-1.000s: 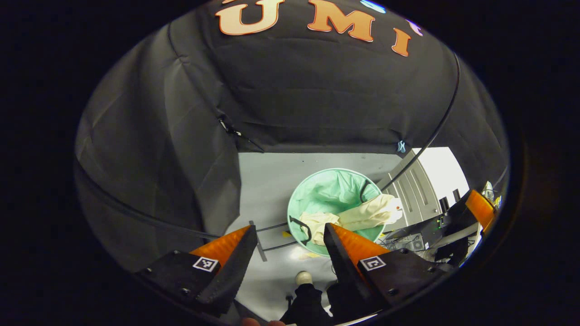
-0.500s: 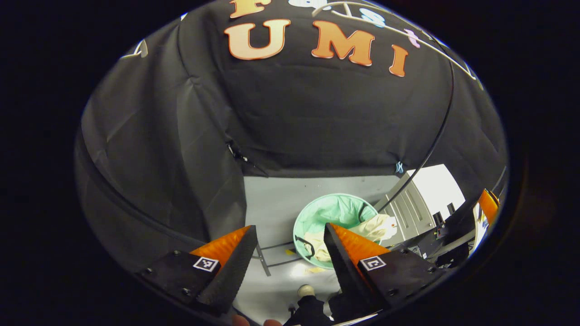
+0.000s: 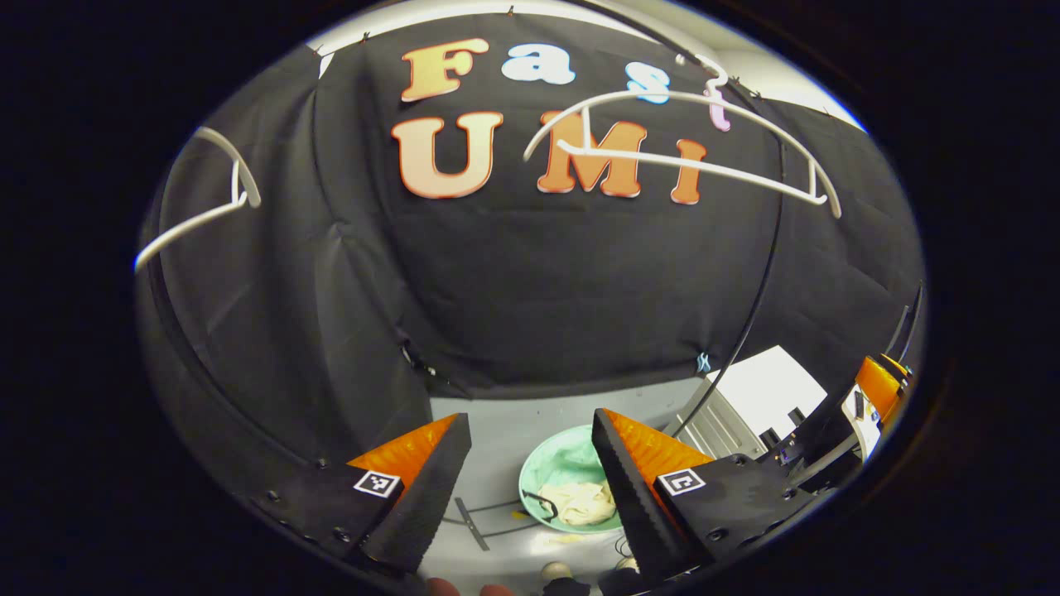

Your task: Grasp the clothes on the hanger with both hands and then place them into the laundry hamper below.

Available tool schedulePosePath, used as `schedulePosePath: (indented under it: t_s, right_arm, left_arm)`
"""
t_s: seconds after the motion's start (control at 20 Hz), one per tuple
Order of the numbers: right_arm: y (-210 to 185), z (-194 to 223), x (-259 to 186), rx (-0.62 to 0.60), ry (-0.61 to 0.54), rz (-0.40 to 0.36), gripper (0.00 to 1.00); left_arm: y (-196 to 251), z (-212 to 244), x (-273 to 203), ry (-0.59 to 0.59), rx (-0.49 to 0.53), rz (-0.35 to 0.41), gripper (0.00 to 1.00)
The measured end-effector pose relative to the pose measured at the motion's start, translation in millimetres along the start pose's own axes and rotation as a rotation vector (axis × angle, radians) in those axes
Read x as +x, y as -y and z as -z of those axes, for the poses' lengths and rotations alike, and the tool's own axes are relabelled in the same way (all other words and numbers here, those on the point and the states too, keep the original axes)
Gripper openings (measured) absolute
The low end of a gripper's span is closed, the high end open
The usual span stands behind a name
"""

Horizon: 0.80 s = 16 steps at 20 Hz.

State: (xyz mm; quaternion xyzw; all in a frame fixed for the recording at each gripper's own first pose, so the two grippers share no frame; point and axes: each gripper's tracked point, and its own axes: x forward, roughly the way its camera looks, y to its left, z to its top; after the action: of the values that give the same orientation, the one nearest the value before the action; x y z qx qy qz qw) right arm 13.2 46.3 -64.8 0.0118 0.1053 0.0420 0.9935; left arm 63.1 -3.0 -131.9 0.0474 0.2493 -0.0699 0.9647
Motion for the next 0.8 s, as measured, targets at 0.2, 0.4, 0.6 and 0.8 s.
schedulePosePath:
  t_s: [0.2,0.4,0.6,0.8]
  right_arm:
    - [2.1,-37.5,-16.2,-0.003,0.072,-0.006,0.93]
    - [4.0,-64.3,-27.4,-0.025,0.139,-0.01,0.93]
    - [10.4,-84.4,-32.2,-0.033,0.179,-0.025,0.93]
    - [27.8,-115.5,-39.4,-0.038,0.231,-0.035,0.93]
  left_arm:
    - [7.7,-49.6,-17.2,0.163,-0.015,0.002,0.97]
    - [5.4,-87.8,-42.7,0.295,-0.02,-0.016,0.98]
    - [6.7,-133.8,-75.8,0.433,-0.06,-0.018,0.96]
    - [3.3,-151.6,-96.2,0.516,-0.059,-0.094,0.94]
